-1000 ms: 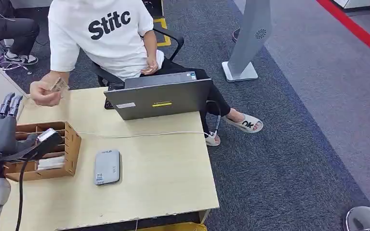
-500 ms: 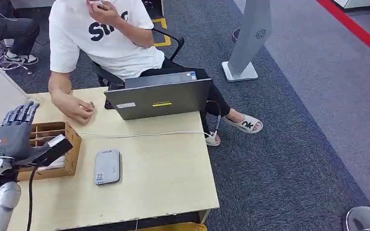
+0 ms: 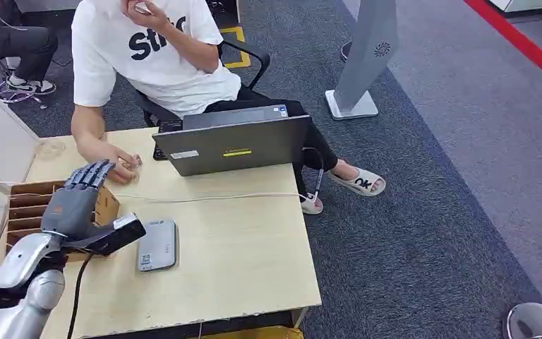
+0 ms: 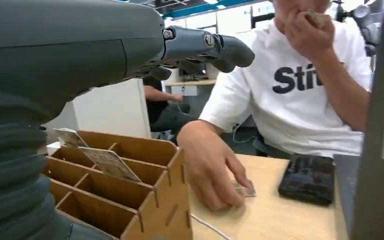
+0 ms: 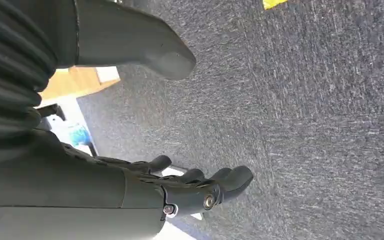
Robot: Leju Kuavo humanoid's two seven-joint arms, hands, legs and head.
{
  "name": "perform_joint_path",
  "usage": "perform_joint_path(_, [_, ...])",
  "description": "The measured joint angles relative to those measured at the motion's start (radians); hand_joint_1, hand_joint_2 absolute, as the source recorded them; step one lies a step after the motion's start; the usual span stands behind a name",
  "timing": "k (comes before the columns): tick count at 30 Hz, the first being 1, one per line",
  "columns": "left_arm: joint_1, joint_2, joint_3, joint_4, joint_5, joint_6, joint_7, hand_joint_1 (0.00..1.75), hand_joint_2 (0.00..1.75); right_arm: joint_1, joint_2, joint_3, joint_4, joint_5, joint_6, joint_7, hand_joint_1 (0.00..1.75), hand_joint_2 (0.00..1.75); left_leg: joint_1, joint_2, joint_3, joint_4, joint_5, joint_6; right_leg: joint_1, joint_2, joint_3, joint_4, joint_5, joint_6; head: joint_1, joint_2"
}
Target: Pass the card to the sensor for recognition and then transmit it.
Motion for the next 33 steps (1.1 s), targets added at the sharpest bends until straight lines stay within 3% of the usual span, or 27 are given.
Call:
perform_joint_path(20, [-0.002, -0.001, -0.034, -0.002, 0.002, 0.000, 0.000, 0.00, 1.75, 0.000, 0.000, -0.003, 0.000, -0.001, -0.003, -0.001, 0.00, 1.75, 0.000, 0.000, 0.000, 0.000, 0.000, 0.000, 0.000, 0.000, 0.000, 0.000, 0.000, 0.000, 0.000, 0.000])
perform_joint_path(27, [0.000, 0.018, -0.092, -0.009, -0.008, -0.003, 0.000, 0.00, 1.75, 0.000, 0.000, -0.004, 0.000, -0.005, -0.005, 0.007, 0.00, 1.75, 0.000, 0.000, 0.000, 0.000, 0.000, 0.000, 0.000, 0.000, 0.000, 0.000, 0.000, 0.000, 0.000, 0.000])
perform_joint_path(29, [0.003, 0.030, -0.115, -0.011, 0.006, -0.018, 0.007, 0.00, 1.75, 0.000, 0.000, -0.005, 0.000, -0.009, -0.005, 0.005, 0.00, 1.75, 0.000, 0.000, 0.000, 0.000, 0.000, 0.000, 0.000, 0.000, 0.000, 0.000, 0.000, 0.000, 0.000, 0.000])
perform_joint_path(31, [0.007, 0.061, -0.138, -0.021, 0.059, -0.076, 0.029, 0.00, 1.75, 0.000, 0.000, -0.007, 0.000, -0.012, -0.006, 0.003, 0.00, 1.75, 0.001, 0.001, -0.001, 0.000, 0.000, 0.000, 0.000, 0.001, 0.000, 0.000, 0.000, 0.000, 0.000, 0.000])
perform_joint_path(33, [0.047, 0.130, -0.147, -0.066, 0.203, -0.150, 0.044, 0.00, 1.75, 0.000, 0.000, -0.012, 0.000, -0.017, -0.005, -0.007, 0.00, 1.75, 0.001, 0.004, -0.001, -0.001, -0.001, -0.002, 0.000, 0.005, 0.000, 0.002, 0.000, -0.001, 0.001, 0.000])
